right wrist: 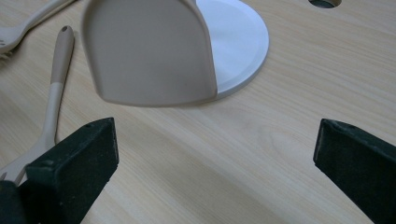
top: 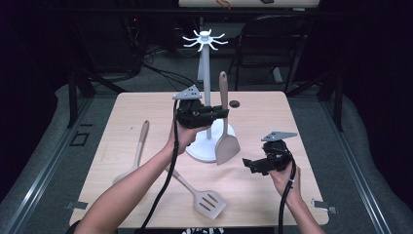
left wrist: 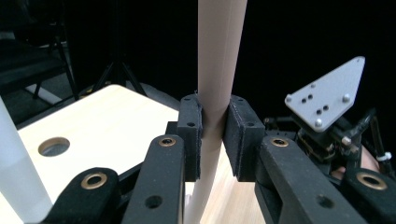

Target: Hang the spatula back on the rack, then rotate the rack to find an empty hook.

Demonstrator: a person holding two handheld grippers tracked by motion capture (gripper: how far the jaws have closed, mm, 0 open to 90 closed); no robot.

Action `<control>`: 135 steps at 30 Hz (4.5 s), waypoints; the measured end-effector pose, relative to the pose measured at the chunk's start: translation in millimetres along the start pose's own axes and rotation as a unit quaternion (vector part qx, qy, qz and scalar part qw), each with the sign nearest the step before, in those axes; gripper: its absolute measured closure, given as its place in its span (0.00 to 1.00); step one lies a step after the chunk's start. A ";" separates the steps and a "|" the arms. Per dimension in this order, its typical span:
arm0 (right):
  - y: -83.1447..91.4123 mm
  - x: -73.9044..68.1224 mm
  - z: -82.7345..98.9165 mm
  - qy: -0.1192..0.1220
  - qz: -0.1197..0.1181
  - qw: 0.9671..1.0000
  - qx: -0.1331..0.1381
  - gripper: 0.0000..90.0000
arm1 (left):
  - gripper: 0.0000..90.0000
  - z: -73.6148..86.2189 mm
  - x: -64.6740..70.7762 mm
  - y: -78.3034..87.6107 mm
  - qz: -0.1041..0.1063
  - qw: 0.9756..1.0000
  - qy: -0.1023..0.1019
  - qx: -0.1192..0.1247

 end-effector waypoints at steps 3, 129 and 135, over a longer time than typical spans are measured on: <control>-0.2 0.4 0.1 0.000 0.000 1.000 -0.001 0.00 | 0.86 -9.6 -1.3 3.6 -0.004 1.000 -0.006 0.004; -18.0 11.2 7.6 0.008 -0.014 0.997 -0.078 0.00 | 0.27 -83.9 -20.3 94.7 -0.139 0.988 -0.056 0.019; -19.0 11.5 8.2 0.011 -0.013 0.997 -0.082 0.01 | 0.66 -98.6 -15.7 105.0 -0.162 0.983 -0.076 0.040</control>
Point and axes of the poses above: each handheld gripper's, and its own axes: y roughly backward along the jaws, z roughly out of its underside, x roughly to its right, the point moved 1 cm from there along -y, roughly forward along the jaws, and after that the axes turned 3 degrees about -x, right-handed, at the moved point
